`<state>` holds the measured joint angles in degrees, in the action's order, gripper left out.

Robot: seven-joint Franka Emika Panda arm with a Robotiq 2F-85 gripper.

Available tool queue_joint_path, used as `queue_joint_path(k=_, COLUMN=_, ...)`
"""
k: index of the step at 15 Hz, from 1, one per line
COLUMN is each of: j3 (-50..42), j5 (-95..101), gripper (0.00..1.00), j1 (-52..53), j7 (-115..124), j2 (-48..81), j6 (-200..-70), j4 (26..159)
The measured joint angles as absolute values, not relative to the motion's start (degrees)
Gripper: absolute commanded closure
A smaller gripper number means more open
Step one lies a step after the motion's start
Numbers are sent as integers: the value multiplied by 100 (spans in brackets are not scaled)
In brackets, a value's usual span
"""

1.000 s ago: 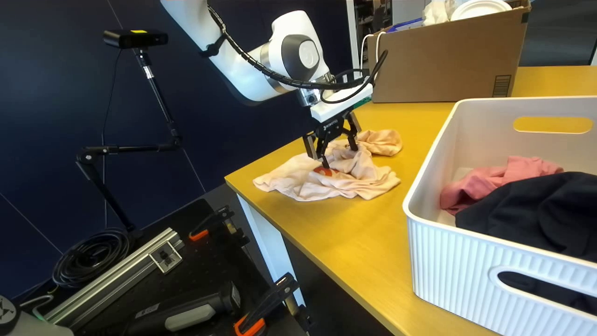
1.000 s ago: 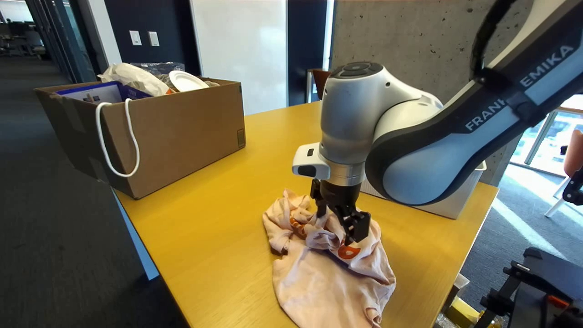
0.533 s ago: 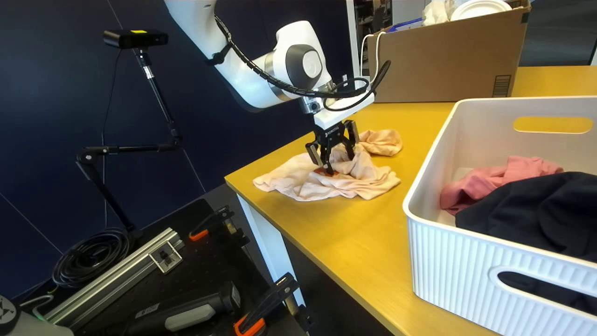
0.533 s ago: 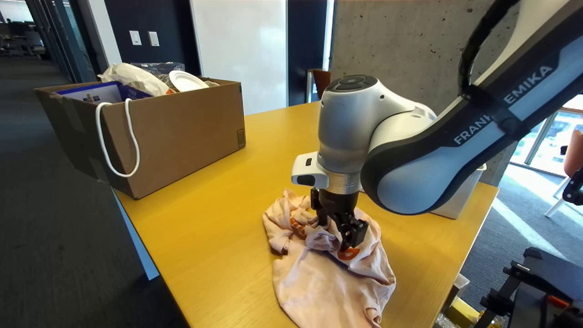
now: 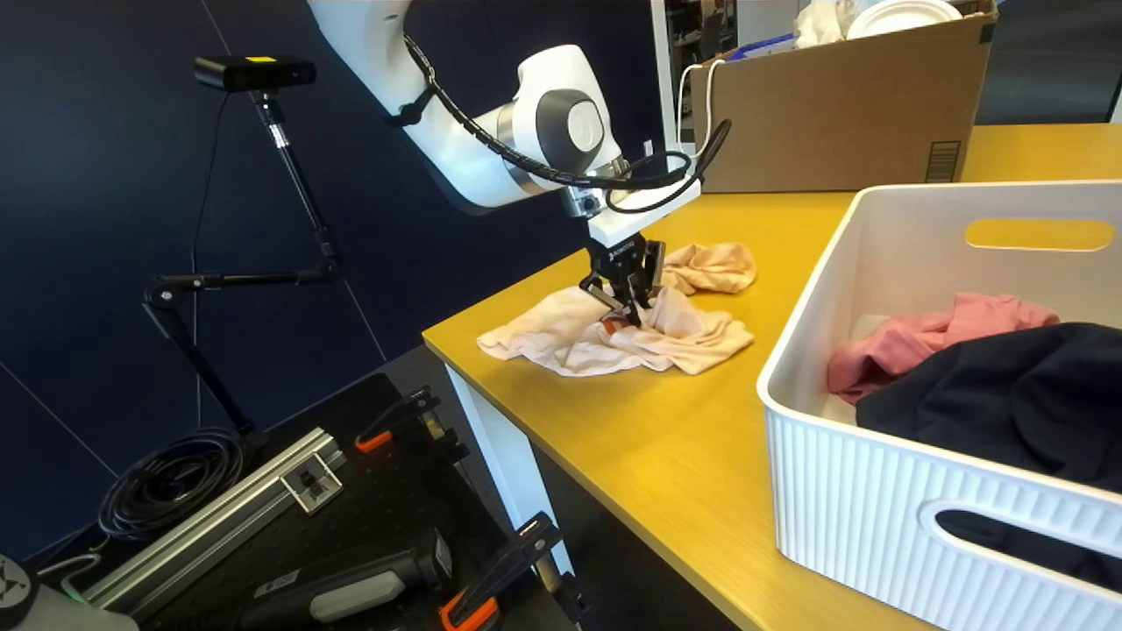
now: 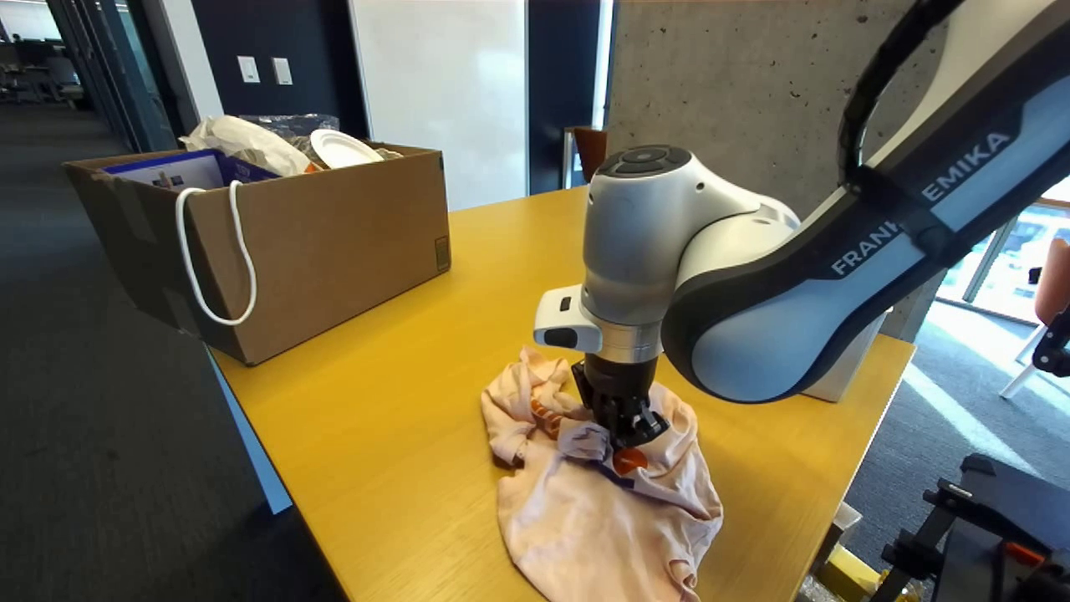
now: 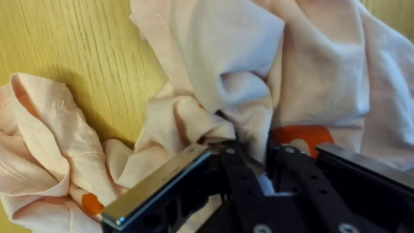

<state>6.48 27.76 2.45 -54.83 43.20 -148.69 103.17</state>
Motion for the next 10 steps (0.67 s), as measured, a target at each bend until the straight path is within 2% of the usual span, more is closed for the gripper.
queue_joint_path(k=10, j3=588, j5=2777, gripper=98, j1=251, j7=-4730, j2=3900, j6=-15068, j4=10598)
